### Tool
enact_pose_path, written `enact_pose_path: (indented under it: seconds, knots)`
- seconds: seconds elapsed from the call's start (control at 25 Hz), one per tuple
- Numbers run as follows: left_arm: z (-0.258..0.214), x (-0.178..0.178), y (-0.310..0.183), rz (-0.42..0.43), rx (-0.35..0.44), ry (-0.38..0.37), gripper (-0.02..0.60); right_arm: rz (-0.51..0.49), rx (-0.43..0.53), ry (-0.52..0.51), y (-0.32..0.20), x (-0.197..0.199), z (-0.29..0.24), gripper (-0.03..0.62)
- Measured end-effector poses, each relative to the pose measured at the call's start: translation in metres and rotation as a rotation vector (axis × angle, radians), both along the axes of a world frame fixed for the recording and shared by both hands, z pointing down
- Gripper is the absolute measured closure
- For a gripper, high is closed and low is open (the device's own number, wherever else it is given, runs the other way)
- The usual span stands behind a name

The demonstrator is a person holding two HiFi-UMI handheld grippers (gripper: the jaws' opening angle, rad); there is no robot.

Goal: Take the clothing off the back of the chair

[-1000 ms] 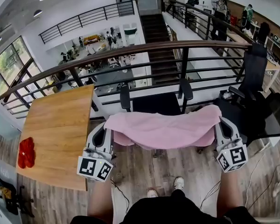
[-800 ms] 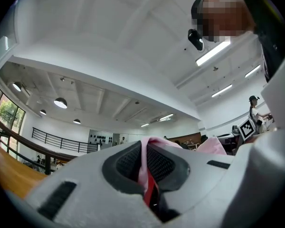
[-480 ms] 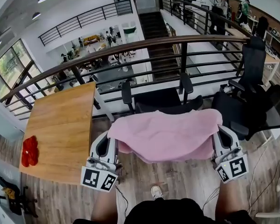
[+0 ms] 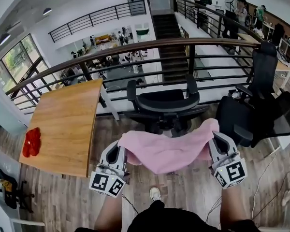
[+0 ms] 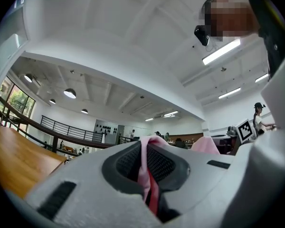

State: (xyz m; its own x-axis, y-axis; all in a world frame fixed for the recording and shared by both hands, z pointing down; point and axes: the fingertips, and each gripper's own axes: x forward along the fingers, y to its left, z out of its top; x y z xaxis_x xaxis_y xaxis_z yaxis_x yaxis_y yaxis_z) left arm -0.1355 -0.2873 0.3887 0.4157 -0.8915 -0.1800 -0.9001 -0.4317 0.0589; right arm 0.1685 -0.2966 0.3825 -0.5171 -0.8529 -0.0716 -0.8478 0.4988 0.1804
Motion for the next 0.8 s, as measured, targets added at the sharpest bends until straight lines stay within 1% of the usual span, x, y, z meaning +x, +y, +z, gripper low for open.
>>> enact_pose_path:
  seconds: [0.16,0.4,0.52,0.64,0.8]
  knots:
    - [0.023,0.020,0.020,0.000,-0.035,-0.049,0.560,-0.035,-0.046,-0.003,0.025,0.004,0.023,0.577]
    - [0.055,0.034,0.052,-0.005,-0.088,-0.030,0.560,-0.036,-0.113,-0.003,0.057,0.014,0.062,0.577]
    - [0.069,0.033,0.070,-0.023,-0.123,-0.032,0.560,-0.030,-0.147,-0.017,0.072,0.020,0.078,0.577]
    - [0.083,0.030,0.090,-0.045,-0.163,-0.016,0.560,-0.031,-0.172,-0.029,0.089,0.024,0.088,0.577]
    - [0.103,0.037,0.113,-0.049,-0.207,-0.012,0.558,-0.031,-0.205,-0.033,0.110,0.027,0.101,0.577]
